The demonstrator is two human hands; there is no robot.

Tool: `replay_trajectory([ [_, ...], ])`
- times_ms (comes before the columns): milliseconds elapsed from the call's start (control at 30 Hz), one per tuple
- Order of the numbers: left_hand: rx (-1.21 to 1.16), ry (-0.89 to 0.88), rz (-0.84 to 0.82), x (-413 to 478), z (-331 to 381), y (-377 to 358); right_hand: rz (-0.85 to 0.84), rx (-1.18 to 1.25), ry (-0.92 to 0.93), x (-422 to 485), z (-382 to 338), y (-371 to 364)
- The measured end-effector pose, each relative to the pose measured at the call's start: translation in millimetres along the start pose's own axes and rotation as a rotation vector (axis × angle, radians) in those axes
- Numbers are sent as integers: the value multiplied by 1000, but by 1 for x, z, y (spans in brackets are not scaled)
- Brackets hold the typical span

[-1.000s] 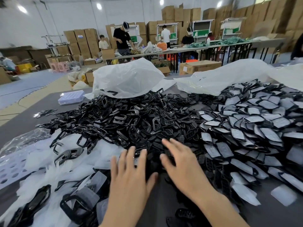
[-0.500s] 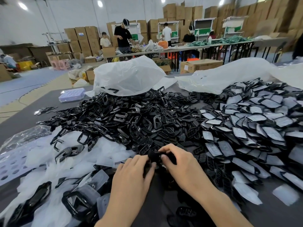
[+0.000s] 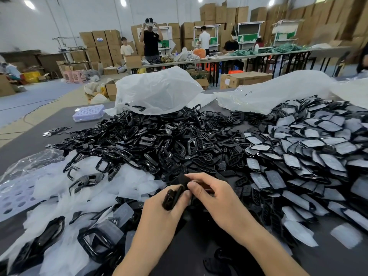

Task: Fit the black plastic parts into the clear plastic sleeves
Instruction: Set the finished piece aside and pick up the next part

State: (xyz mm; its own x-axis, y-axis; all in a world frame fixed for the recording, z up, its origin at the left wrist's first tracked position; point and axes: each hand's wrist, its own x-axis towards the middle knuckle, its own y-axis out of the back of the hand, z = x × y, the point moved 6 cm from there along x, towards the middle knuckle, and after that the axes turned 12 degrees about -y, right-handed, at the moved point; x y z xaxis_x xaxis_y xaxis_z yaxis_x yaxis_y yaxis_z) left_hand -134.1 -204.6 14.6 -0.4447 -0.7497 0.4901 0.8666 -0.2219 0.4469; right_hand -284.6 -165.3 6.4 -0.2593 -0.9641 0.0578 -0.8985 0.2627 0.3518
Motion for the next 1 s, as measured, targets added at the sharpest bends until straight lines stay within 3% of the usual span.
replay_trajectory([
  [200,-150,122,94,-2,-1,1,77,96,-51,4,1,10],
  [300,-14,98,162,-2,0,9,142,73,-72,3,4,13],
  [400,136,35,118,-3,1,9,193,-6,26,-4,-8,14],
  [500,474,-138,-2,-5,10,1,85,-85,185,-16,-26,0],
  [600,588,-199,-55,-6,10,-3,-14,-218,239,-22,-32,-18],
  [767,577,-118,-105,-4,4,-3,-32,-72,102,-16,-23,-13],
  [1000,572,-55,-42,-2,3,0,-52,179,-63,-7,-13,2],
])
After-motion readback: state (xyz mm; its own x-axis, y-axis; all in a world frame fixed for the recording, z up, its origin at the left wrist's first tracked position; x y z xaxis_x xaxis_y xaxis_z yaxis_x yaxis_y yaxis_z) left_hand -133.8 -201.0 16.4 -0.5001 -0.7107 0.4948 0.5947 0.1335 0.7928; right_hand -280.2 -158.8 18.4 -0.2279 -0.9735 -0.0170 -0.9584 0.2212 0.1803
